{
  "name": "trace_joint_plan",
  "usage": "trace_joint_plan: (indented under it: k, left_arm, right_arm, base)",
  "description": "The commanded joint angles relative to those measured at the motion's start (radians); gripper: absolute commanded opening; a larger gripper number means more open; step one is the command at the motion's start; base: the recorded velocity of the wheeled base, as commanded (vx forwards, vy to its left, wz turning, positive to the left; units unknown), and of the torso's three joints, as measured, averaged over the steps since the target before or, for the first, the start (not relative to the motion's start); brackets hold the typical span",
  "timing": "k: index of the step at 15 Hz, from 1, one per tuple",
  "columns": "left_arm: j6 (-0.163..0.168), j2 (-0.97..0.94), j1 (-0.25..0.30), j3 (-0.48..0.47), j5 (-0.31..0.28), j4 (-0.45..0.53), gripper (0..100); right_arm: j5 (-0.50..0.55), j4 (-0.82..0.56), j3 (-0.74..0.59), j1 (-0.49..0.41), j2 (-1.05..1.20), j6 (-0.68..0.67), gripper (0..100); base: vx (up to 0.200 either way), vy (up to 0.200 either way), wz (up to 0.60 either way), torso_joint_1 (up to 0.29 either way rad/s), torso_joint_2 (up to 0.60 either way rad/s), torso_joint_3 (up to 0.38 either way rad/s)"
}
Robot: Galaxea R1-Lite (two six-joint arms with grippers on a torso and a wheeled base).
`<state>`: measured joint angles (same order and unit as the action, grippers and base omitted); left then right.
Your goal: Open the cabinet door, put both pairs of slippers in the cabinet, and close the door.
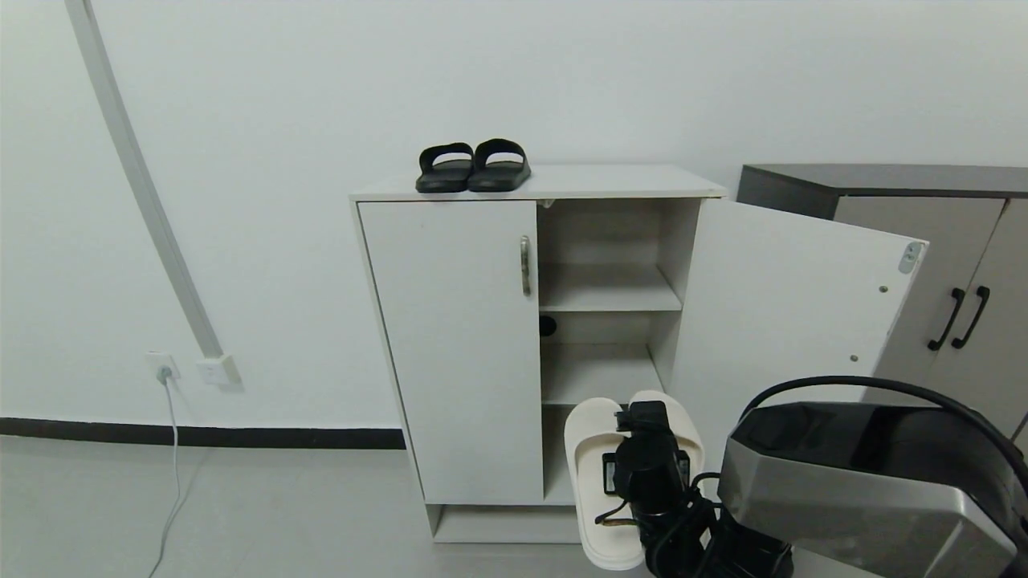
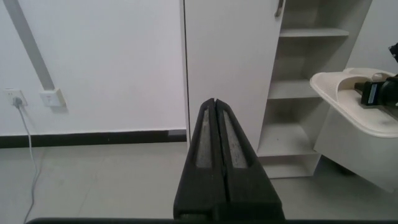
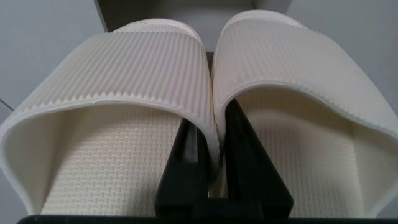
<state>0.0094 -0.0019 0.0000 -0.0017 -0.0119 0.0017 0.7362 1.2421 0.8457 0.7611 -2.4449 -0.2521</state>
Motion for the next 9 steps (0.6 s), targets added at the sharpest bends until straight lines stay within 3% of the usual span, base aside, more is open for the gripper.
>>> trace_joint_plan:
  k: [1, 9]
  left_arm:
    - [0.000, 0.002, 0.000, 0.000, -0.002, 0.000, 0]
    - [0.000, 0.002, 0.000, 0.000, -0.002, 0.000, 0]
  right_arm:
    - [0.000, 0.000, 0.010, 0.000, -0.019, -0.001, 0]
    - [0.000, -0.001, 0.073, -0.014, -0.094, -0.001, 0]
  base:
    - [0.000, 0.000, 0.00, 0.002, 0.00, -0.159]
    - [0.000, 0.000, 0.00, 0.004, 0.00, -0.189]
